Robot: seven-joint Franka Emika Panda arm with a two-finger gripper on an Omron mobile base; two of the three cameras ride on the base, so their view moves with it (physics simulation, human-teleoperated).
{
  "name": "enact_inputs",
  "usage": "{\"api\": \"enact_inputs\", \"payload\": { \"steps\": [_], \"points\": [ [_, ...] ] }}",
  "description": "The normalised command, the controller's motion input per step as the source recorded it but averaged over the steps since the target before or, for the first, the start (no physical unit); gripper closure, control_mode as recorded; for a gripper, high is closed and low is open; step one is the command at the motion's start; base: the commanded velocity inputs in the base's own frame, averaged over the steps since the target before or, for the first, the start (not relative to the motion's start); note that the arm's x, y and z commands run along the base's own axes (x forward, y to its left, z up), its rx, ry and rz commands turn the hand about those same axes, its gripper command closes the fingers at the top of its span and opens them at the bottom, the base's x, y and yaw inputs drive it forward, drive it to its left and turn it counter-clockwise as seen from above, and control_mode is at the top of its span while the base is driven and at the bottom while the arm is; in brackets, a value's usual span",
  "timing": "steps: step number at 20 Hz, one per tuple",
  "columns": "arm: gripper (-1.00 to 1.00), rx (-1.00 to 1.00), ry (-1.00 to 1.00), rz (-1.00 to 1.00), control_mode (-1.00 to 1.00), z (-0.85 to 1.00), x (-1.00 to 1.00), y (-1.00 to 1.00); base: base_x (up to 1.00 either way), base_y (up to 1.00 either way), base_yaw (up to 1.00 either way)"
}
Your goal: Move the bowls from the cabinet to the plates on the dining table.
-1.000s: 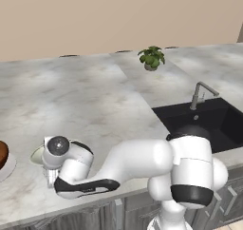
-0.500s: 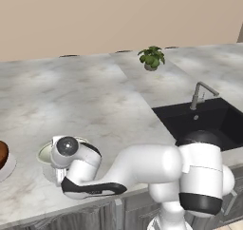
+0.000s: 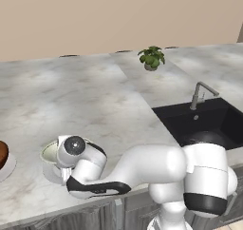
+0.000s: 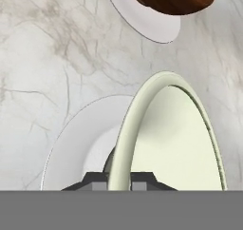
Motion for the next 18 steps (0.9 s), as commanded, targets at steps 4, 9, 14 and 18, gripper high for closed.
{"api": "enact_inputs", "payload": {
  "steps": [4,9,14,18],
  "points": [
    [-1.0,0.0,0.0,0.0,-1.0,-0.03,0.0,0.0,0.0,0.0,0.0],
    [-1.0,0.0,0.0,0.0,-1.0,0.0,0.0,0.0,0.0,0.0,0.0],
    [-1.0,0.0,0.0,0.0,-1.0,0.0,0.0,0.0,0.0,0.0,0.0],
    [-1.0,0.0,0.0,0.01,-1.0,0.19,-0.05,0.01,0.0,0.0,0.0]
  ]
}}
